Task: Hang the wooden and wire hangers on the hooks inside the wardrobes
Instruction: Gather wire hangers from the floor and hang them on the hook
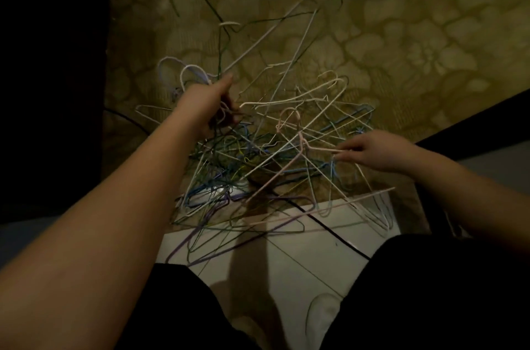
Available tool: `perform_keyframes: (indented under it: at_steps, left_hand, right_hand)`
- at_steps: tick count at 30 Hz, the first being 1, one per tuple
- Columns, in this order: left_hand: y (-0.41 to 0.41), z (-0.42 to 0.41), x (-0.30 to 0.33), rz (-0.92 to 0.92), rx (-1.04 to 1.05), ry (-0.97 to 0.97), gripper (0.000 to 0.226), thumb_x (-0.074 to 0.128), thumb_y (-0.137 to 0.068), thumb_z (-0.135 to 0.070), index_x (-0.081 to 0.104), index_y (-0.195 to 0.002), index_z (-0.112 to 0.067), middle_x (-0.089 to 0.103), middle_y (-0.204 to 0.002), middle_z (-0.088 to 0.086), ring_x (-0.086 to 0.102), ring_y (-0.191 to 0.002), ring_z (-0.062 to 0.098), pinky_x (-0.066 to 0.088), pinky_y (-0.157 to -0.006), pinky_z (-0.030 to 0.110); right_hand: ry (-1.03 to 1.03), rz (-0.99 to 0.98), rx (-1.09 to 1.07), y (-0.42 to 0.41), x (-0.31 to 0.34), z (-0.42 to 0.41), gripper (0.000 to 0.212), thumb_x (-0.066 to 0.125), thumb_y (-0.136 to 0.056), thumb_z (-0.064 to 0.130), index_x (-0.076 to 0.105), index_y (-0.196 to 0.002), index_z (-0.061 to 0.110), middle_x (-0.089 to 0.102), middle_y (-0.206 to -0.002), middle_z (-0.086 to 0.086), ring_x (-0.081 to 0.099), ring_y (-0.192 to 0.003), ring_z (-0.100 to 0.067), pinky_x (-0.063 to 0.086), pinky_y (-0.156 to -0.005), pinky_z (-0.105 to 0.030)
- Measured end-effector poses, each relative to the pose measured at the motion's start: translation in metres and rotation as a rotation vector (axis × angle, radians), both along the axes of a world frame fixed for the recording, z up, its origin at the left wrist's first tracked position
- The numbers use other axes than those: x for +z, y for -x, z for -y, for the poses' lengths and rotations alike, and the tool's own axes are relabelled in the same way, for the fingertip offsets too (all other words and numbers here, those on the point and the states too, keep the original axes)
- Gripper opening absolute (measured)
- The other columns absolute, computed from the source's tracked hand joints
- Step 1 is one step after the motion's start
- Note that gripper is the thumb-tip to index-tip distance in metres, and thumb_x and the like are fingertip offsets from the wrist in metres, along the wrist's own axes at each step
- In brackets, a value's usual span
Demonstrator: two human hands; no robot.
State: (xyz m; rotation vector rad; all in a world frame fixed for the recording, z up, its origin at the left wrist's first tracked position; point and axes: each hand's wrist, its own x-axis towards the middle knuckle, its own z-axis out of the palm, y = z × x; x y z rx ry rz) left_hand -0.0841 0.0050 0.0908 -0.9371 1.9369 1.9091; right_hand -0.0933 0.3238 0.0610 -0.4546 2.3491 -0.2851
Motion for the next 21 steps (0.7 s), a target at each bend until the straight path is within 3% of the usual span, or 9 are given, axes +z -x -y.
perform_keyframes:
  at_steps: [4, 7, 10, 12, 14, 16, 21]
  left_hand:
    - [0.0, -0.001, 0.023, -0.06, 0.122, 0.088, 0.041, 0.061, -0.092, -0.046, 0.056, -0.075, -0.009, 0.055, -0.069, 0.006, 0.048, -0.048, 0.014, 0.046, -0.055, 0.027]
    - [0.001, 0.005, 0.032, -0.027, 0.194, 0.12, 0.045, 0.061, -0.09, -0.052, 0.065, -0.089, -0.008, 0.061, -0.081, 0.006, 0.047, -0.057, 0.014, 0.042, -0.057, 0.027]
    - [-0.001, 0.012, 0.039, -0.027, 0.251, 0.049, 0.039, 0.058, -0.093, -0.048, 0.061, -0.085, -0.01, 0.073, -0.085, 0.007, 0.038, -0.045, 0.011, 0.037, -0.049, 0.022]
    - [-0.002, 0.018, 0.041, -0.027, 0.277, -0.008, 0.033, 0.056, -0.095, -0.044, 0.054, -0.081, -0.014, 0.076, -0.082, 0.007, 0.031, -0.039, 0.01, 0.032, -0.043, 0.019]
    - [-0.003, 0.024, 0.042, -0.021, 0.294, -0.045, 0.032, 0.054, -0.097, -0.042, 0.05, -0.079, -0.016, 0.076, -0.08, 0.007, 0.027, -0.038, 0.01, 0.029, -0.042, 0.02]
    - [-0.002, 0.029, 0.042, -0.024, 0.304, -0.079, 0.032, 0.054, -0.097, -0.041, 0.049, -0.078, -0.016, 0.076, -0.077, 0.007, 0.025, -0.036, 0.01, 0.028, -0.041, 0.019]
    - [-0.003, 0.042, 0.052, -0.035, 0.348, -0.159, 0.024, 0.057, -0.096, -0.037, 0.056, -0.088, -0.014, 0.075, -0.078, 0.006, 0.034, -0.044, 0.01, 0.033, -0.05, 0.024]
  right_hand:
    - [0.022, 0.003, 0.075, 0.018, 0.029, 0.018, 0.028, 0.057, -0.095, 0.042, 0.068, -0.119, 0.032, 0.066, -0.085, 0.013, 0.057, -0.073, -0.001, 0.043, -0.064, -0.022]
    - [-0.026, 0.012, 0.128, 0.033, 0.05, 0.042, 0.027, 0.054, -0.098, 0.038, 0.066, -0.121, 0.031, 0.068, -0.095, 0.008, 0.058, -0.079, -0.007, 0.041, -0.066, -0.025]
    - [-0.077, 0.049, 0.127, 0.039, 0.065, 0.071, 0.026, 0.048, -0.101, 0.027, 0.062, -0.122, 0.029, 0.063, -0.088, 0.011, 0.053, -0.07, -0.004, 0.036, -0.058, -0.023]
    - [-0.065, 0.075, 0.103, 0.037, 0.068, 0.092, 0.031, 0.046, -0.101, 0.022, 0.059, -0.128, 0.029, 0.064, -0.099, 0.007, 0.058, -0.079, -0.008, 0.044, -0.064, -0.023]
    - [-0.068, 0.044, 0.117, 0.03, 0.059, 0.109, 0.034, 0.048, -0.1, 0.026, 0.056, -0.133, 0.028, 0.063, -0.119, 0.001, 0.058, -0.098, -0.014, 0.047, -0.08, -0.029]
    - [-0.078, -0.026, 0.141, 0.021, 0.047, 0.119, 0.037, 0.052, -0.097, 0.035, 0.055, -0.133, 0.029, 0.062, -0.126, -0.001, 0.057, -0.105, -0.018, 0.047, -0.086, -0.033]
    - [-0.029, -0.031, 0.098, 0.029, 0.061, 0.121, 0.03, 0.049, -0.099, 0.039, 0.062, -0.125, 0.031, 0.066, -0.105, 0.006, 0.058, -0.089, -0.012, 0.052, -0.085, -0.034]
